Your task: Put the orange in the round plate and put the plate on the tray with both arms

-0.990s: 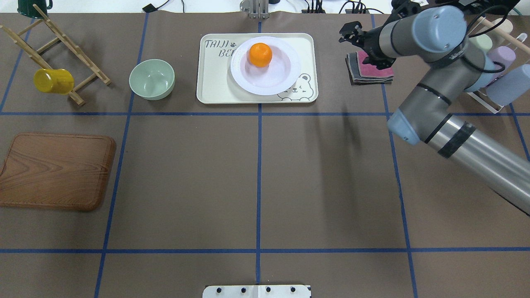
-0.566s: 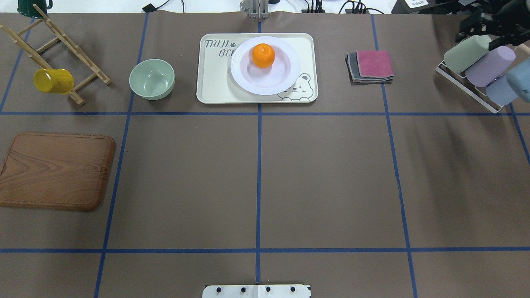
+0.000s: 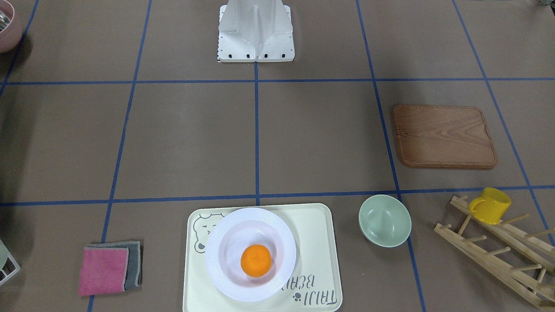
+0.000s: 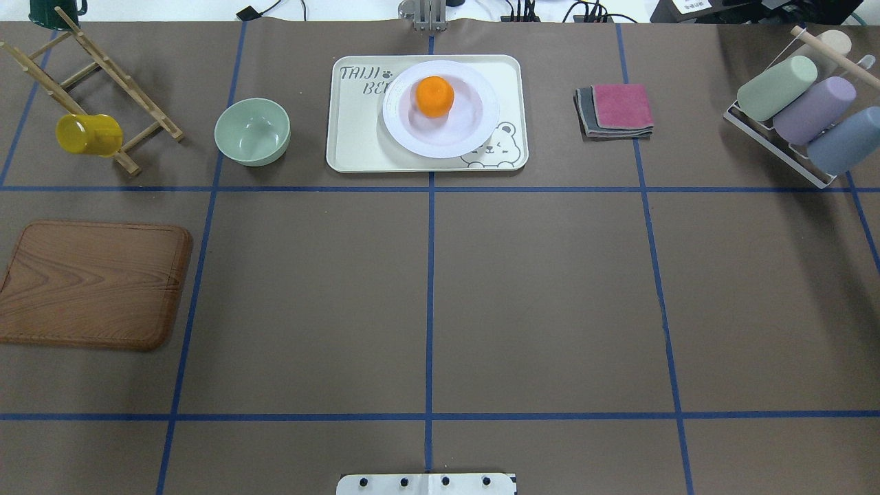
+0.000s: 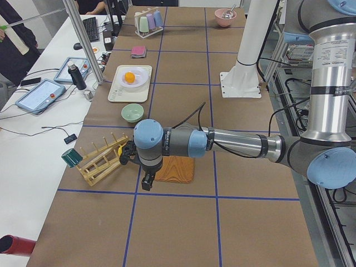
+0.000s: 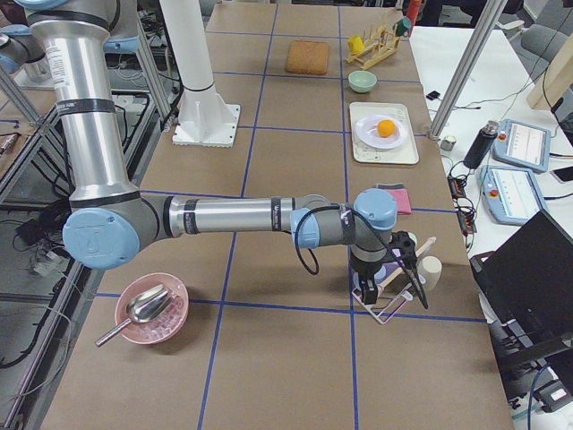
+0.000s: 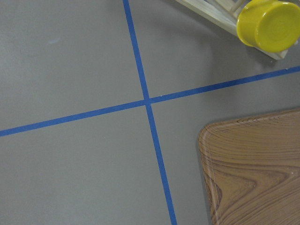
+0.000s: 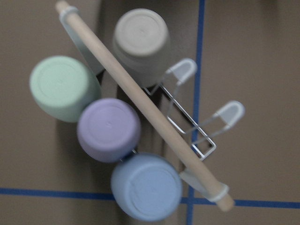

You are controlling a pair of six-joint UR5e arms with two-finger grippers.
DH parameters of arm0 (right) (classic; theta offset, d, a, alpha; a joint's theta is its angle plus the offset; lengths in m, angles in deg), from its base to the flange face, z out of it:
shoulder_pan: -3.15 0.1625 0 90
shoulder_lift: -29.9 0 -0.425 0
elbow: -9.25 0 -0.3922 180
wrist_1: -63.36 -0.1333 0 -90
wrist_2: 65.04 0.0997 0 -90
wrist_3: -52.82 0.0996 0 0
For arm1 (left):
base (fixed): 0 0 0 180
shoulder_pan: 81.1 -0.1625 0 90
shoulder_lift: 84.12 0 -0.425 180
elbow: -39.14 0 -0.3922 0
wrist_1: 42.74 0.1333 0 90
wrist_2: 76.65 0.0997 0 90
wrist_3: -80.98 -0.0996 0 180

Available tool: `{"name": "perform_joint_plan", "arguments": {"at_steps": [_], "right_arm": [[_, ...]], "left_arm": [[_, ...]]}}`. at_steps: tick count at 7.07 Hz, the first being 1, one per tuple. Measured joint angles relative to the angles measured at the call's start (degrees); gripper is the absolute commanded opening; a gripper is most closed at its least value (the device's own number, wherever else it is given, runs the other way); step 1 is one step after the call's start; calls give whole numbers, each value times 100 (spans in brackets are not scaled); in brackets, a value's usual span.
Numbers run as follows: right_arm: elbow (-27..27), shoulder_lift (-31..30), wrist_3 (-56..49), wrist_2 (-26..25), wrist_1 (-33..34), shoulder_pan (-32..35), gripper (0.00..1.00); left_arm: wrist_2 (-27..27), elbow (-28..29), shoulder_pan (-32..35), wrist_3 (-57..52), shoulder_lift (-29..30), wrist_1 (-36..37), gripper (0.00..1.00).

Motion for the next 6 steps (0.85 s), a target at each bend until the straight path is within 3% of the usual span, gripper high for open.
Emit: {"name": "perform_joint_plan", "arguments": {"at_steps": [6], "right_arm": [[44, -393, -408, 1, 263, 330, 100]], "left_arm": [[8, -3, 0, 0, -10, -7, 99]]}}
